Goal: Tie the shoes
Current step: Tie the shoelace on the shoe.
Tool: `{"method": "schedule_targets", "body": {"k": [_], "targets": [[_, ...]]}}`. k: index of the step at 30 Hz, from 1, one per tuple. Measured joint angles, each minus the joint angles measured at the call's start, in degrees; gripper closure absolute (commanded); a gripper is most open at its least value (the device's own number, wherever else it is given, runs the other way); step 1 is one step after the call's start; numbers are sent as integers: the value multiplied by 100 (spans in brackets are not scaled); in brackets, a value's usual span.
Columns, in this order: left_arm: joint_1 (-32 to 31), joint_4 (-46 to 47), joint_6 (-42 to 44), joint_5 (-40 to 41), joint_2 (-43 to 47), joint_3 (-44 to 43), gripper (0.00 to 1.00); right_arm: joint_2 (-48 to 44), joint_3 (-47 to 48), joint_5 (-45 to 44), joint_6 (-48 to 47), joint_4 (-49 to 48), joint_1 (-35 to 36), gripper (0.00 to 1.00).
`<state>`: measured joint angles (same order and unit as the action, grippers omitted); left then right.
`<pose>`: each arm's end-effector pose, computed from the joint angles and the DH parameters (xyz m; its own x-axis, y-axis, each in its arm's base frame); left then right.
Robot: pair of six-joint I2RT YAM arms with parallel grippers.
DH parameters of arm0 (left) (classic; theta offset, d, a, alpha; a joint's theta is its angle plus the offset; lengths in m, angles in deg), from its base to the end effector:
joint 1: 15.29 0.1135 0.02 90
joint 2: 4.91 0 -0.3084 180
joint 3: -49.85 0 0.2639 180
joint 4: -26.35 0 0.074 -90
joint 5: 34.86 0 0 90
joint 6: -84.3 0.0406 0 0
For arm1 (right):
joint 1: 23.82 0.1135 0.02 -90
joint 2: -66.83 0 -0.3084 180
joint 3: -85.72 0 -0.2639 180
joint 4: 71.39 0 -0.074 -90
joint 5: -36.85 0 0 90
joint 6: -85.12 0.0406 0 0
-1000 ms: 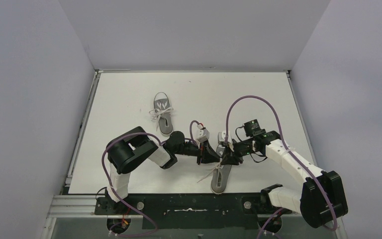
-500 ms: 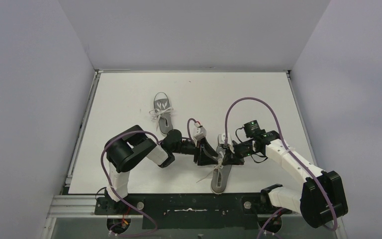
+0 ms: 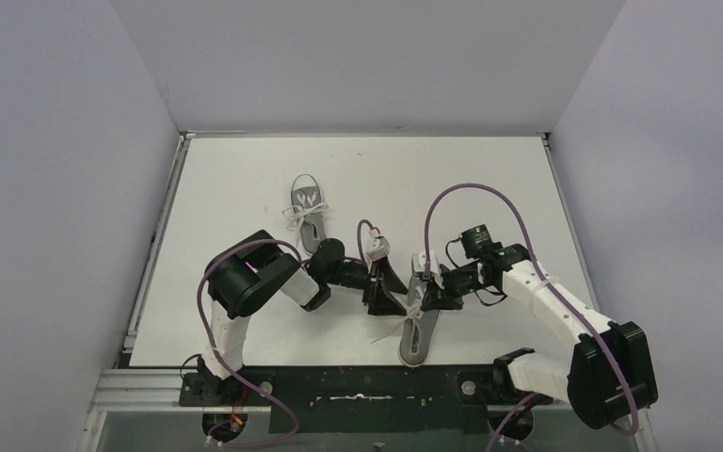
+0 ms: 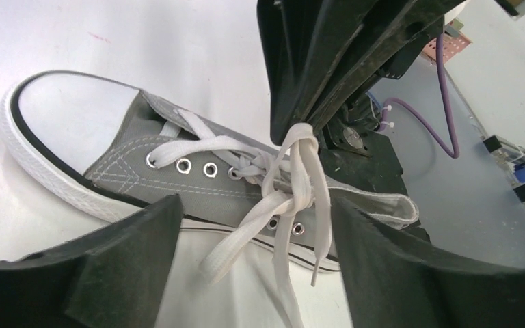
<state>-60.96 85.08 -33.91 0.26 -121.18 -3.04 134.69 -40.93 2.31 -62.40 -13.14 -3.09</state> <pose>0.2360 -0.2892 0.1462 -0.5137 0.1367 -0.8470 0.8379 -0.1322 -0.5296 0.1640 0.0978 0.2404 -0.1178 -0.5560 -0.8228 -0.9839 -0.0468 0.1725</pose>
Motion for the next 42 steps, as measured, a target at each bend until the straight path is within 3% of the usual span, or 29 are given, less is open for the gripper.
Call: {"method": "schedule_targets", "body": {"k": [2,6,12,17,25,42], "targets": [[2,-140,9,-44,-81,-17,48,20,17,-15,-31,33,0,100],[15,-323,33,-46,-85,85,76,22,74,-94,-118,177,22,100],[42,-678,26,48,-17,426,100,20,157,-280,-328,411,111,100],[39,-1082,55,369,531,855,100,13,160,-614,-492,588,227,100],[-164,-2535,625,994,1615,1060,100,-166,-11,-1163,-439,407,267,100],[-199,-3484,815,1480,1707,1187,100,-68,-291,-1663,-28,-334,245,100]]}}
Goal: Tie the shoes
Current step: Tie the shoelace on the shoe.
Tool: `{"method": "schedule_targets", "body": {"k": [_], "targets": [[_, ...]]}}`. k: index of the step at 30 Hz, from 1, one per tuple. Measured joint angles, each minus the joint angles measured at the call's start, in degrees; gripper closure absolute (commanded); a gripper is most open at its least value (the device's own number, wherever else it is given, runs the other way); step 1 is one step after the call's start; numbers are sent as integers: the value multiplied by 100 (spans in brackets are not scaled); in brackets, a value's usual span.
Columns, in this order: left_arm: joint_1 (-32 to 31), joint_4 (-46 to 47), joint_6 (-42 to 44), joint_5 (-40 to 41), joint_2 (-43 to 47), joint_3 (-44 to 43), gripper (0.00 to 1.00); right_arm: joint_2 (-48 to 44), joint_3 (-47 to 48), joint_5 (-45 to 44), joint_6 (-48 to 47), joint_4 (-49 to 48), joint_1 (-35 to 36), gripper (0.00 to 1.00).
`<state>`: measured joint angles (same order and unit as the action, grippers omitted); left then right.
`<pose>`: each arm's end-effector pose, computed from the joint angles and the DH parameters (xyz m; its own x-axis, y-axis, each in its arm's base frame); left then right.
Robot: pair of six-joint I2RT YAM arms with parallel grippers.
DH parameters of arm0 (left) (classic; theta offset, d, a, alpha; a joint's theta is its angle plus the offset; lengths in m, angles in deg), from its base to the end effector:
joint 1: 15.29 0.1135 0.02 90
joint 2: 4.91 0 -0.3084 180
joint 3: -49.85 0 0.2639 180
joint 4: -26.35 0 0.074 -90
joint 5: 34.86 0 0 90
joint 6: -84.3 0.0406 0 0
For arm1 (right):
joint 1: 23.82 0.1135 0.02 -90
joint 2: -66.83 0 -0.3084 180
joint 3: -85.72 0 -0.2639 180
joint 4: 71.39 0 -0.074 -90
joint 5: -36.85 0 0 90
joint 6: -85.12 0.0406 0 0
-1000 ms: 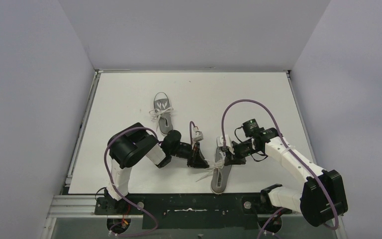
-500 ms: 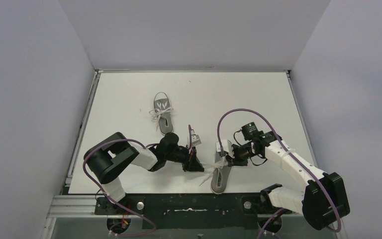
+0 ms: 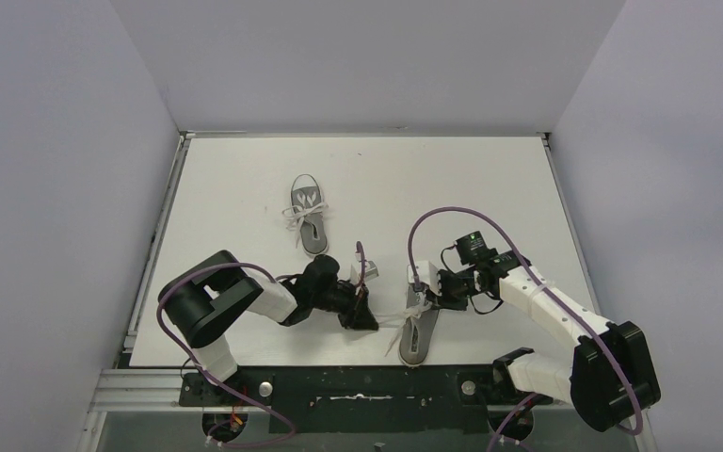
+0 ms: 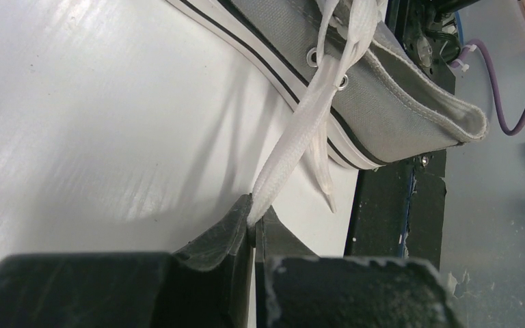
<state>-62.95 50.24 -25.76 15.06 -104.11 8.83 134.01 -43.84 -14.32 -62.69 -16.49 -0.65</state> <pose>0.1795 -0.2358 0.1345 -0.6733 0.3493 -0.6517 0.7377 0.2576 -0.6241 0.1613 0.0967 0.2215 -0.0518 -0.7393 -0.6714 -0.9984 0.0241 0.0505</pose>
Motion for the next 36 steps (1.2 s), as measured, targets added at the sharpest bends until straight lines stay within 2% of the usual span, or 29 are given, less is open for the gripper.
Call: {"method": "schedule_targets", "body": {"k": [25,27,30,32,34,36], "targets": [[-179,229,-63,-20,-66,76,99,101,-175,-354,151,-186,-76,100],[-179,269,-74,-33,-81,81,77,107,-175,-326,142,-184,-76,100],[-184,168,-94,-13,79,94,57,103,-175,-247,105,-170,-76,100],[-190,-153,-35,157,503,111,48,68,-175,-190,83,-138,-90,100],[-186,-522,70,323,1097,116,42,-4,-175,-114,63,-101,-101,92],[-181,-907,210,472,1687,96,40,-90,-175,-44,50,-79,-101,84]]}}
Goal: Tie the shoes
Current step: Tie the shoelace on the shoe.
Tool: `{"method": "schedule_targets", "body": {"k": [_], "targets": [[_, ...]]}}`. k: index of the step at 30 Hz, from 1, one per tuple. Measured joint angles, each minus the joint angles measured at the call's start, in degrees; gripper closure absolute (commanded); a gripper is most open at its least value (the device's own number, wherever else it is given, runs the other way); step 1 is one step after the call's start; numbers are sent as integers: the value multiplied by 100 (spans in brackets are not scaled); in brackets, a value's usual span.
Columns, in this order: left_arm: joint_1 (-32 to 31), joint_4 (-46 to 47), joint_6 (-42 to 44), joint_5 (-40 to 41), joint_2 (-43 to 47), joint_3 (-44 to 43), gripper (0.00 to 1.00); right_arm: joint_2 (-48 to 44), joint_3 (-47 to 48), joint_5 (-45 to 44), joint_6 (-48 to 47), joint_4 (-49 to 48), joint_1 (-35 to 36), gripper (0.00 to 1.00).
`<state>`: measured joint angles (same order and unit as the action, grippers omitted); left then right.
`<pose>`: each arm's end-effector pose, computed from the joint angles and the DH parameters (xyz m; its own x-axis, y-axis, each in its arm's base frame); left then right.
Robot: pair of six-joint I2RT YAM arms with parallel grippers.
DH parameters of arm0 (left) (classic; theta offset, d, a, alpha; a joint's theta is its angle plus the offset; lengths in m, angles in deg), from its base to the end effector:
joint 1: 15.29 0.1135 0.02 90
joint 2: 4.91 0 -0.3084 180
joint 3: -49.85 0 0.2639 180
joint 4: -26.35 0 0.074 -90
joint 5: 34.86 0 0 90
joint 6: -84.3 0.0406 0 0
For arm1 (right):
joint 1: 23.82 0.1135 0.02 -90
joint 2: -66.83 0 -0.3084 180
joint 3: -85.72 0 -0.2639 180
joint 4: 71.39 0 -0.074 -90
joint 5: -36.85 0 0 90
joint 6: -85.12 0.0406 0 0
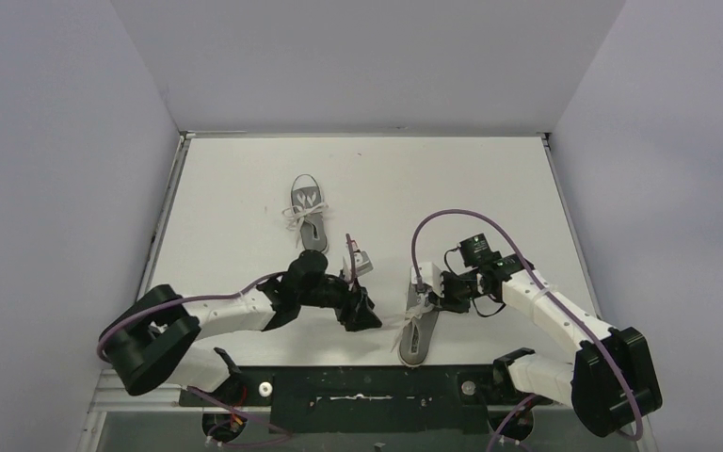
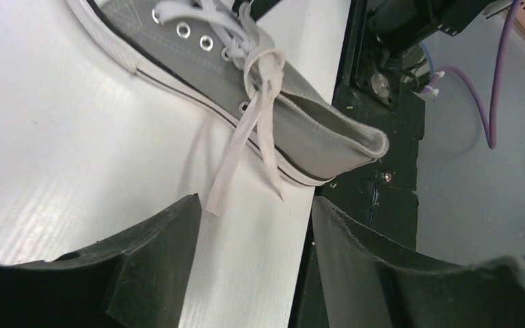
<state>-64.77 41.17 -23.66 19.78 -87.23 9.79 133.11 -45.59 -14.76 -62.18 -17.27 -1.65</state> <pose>0.1570 -0.2199 0.1923 -0.5789 0.2902 -0.7620 0.8149 0.2407 -0.5273 0.1578 0.0915 0.2156 -0.0743 -0.7425 -0.6657 -0.9972 0.0509 0.0545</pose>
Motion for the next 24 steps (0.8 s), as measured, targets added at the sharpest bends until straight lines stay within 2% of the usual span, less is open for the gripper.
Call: {"method": "schedule_targets", "body": {"k": [4,6,9,13,17,24], "targets": [[2,-621,280,195,706,-201,42,-155,0,131,-39,31,2,68],[-9,-704,352,190,697,-341,44,-175,0,170,-57,33,4,61],[-81,-726,391,92,317,-667,53,-184,0,216,-79,48,4,55],[-179,-699,439,-68,-470,-1169,61,-190,7,234,-98,107,4,54],[-225,-557,435,-203,-981,-1377,74,-262,7,232,-98,160,4,54],[-234,-197,271,-426,-1335,-1425,73,-424,7,234,-48,195,-46,54]]}}
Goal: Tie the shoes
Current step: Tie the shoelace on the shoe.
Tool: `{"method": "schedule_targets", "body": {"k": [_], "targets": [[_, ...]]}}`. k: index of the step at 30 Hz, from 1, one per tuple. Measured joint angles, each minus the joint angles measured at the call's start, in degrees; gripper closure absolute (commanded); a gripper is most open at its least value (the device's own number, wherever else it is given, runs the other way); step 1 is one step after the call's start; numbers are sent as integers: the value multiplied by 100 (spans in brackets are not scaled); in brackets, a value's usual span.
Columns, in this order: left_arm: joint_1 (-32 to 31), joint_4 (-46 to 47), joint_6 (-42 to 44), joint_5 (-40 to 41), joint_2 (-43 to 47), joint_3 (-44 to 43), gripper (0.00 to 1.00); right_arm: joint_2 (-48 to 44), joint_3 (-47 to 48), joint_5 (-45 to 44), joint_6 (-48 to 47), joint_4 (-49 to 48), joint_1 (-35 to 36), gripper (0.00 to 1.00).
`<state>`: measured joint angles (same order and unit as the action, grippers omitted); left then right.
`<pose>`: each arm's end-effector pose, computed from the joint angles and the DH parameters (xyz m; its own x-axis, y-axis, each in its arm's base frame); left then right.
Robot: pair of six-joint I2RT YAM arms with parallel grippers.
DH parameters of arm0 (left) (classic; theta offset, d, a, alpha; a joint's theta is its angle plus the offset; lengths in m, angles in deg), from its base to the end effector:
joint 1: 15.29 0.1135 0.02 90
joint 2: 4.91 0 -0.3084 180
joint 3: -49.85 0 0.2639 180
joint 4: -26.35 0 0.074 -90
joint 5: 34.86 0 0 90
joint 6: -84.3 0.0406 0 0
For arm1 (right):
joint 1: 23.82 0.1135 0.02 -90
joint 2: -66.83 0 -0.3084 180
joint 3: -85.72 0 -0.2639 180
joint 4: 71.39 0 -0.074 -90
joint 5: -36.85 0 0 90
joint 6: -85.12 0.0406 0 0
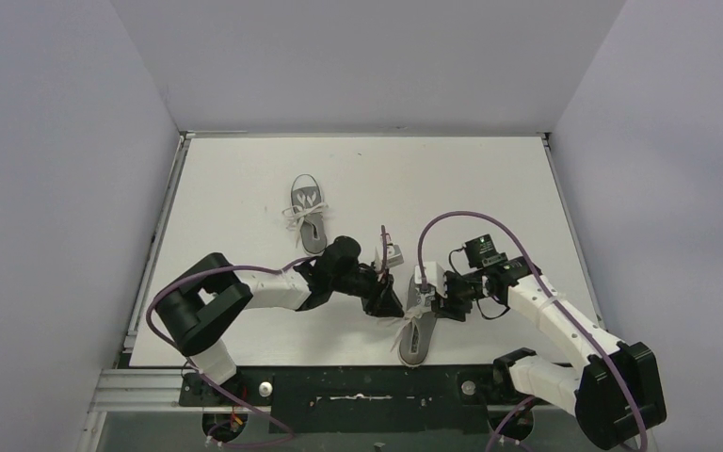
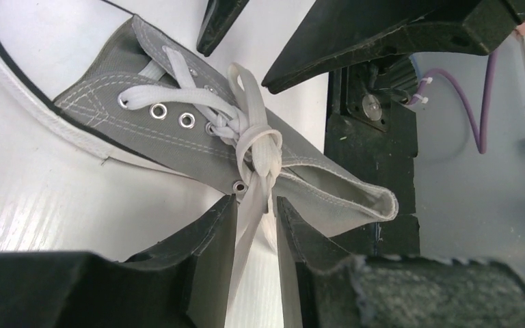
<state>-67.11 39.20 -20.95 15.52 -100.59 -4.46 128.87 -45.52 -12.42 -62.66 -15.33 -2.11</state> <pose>0.1905 -0.2841 0.1957 -0.5351 0.3527 -0.7676 0.8407 0.1332 -0.5249 0.1474 0.0872 0.2273 -0.0454 -0.7081 -0.7046 -0.9989 0.0372 0.0270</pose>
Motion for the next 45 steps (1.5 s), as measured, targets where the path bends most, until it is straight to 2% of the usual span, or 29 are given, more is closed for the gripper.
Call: {"method": "schedule_targets", "body": {"k": [4,8,14,24,31,45], "targets": [[-2,339,-184,-216,-221,-63,75,-28,0,22,76,-39,-175,53],[-2,584,-372,-376,-442,-149,90,-28,0,28,129,-83,-256,54],[0,737,-435,-468,-490,-203,100,-26,0,68,142,-85,-256,55],[90,748,-404,-575,-446,-181,100,50,0,192,144,-83,-256,51],[175,612,-345,-616,48,190,100,101,0,555,133,-79,-256,48],[173,562,-339,-686,479,761,100,155,7,1108,219,-26,-286,51]]}}
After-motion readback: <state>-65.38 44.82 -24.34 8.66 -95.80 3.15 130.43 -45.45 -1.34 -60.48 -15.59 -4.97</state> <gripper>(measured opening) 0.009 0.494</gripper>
